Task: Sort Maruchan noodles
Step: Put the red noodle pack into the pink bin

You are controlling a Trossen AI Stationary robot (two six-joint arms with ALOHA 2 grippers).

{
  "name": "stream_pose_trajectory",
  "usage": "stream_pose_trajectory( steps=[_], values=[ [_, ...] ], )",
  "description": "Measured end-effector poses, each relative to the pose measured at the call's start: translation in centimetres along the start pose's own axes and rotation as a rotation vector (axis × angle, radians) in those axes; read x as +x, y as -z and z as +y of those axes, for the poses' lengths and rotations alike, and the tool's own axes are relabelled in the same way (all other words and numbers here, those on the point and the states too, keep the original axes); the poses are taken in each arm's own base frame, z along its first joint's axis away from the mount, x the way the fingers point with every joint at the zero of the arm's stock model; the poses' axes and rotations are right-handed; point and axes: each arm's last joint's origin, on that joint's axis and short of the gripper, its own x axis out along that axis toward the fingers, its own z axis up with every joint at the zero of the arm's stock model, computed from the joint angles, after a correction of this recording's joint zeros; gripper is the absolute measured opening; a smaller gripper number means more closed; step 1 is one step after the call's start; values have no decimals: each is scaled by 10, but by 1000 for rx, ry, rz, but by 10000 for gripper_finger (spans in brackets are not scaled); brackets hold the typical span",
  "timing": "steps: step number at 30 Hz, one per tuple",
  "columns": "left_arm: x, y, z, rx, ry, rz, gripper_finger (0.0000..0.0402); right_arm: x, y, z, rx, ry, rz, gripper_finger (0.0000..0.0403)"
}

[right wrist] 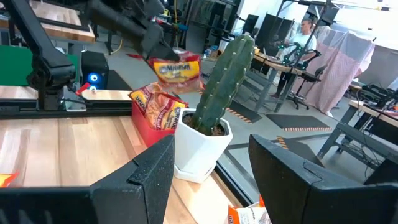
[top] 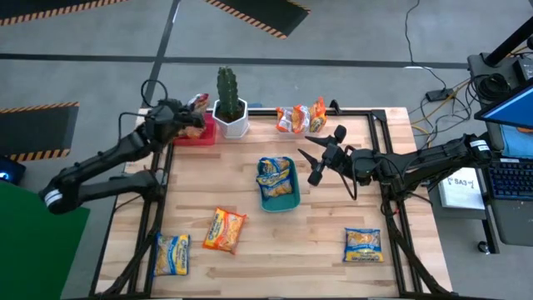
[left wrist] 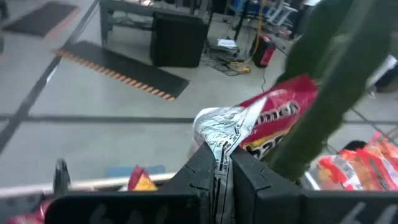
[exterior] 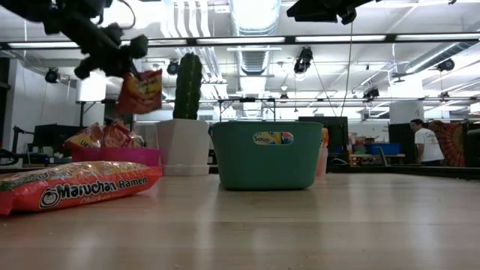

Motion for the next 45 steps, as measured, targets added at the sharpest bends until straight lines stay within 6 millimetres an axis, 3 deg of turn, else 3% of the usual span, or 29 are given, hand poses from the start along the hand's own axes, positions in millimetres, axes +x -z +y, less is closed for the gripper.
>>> stream_pose_trajectory(
  steps=[9,19,24,35,45],
  values=[
    [17,40,8,-198,-23,14,5,0,0,0,-14,0,0,194],
    [26,66,14,-404,-8,9,7,0,0,0,-7,0,0,194],
    [26,68,9,-487,109,-42,7,0,0,0,-7,0,0,194],
    [37,85,11,-548,14,36,18,0,0,0,-7,0,0,194],
    [39,84,12,-498,-64,49,52,0,0,0,-7,0,0,194]
  ],
)
